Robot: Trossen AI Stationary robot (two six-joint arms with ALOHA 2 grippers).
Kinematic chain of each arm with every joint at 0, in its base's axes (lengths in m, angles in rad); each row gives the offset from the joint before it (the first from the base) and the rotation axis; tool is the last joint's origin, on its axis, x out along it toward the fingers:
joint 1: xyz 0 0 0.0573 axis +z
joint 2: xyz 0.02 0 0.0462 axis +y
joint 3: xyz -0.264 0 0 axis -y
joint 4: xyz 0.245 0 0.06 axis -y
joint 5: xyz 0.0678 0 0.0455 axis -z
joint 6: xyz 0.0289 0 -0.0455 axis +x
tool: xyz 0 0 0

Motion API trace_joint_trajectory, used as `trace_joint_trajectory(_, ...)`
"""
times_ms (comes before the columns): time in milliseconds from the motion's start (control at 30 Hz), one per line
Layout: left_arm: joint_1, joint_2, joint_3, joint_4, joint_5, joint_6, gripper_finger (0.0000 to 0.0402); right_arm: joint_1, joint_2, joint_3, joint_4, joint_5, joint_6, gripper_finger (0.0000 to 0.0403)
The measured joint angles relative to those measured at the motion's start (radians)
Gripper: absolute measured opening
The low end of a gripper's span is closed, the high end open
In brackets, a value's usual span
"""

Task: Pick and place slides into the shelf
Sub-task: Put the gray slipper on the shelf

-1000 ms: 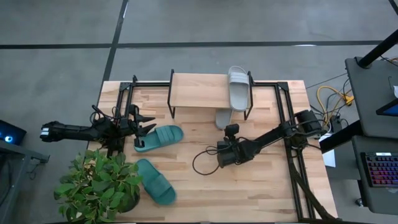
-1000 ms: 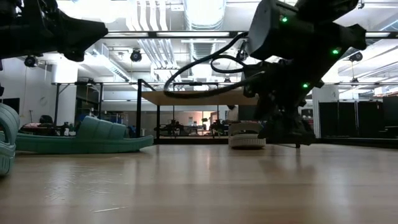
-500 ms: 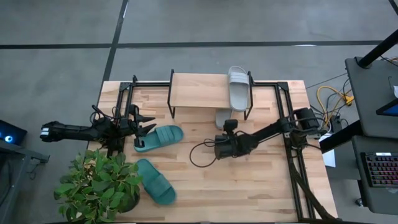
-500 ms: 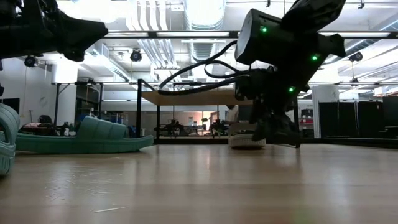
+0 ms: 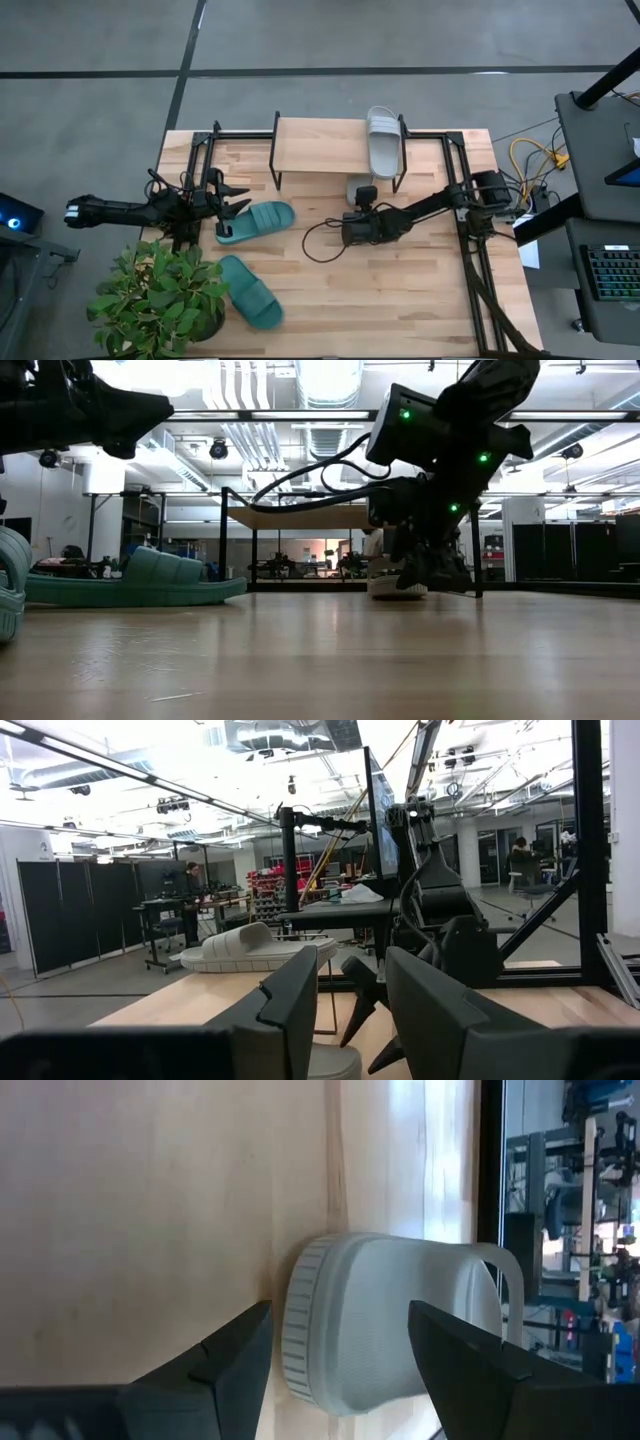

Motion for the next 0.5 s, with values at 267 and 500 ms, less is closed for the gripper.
trace_joint_trajectory(267, 0.0, 0.0, 0.0, 0.0, 0.0, 0.0, 0.0107, -0.018, 0.0, -0.002, 0.001, -0.008, -0.001, 0.0224)
trace_joint_trajectory(500, 0.0, 0.0, 0.0, 0.0, 0.0, 0.0, 0.0107, -0.022, 0.0, -0.005, 0.007, -0.06, -0.022, 0.0224)
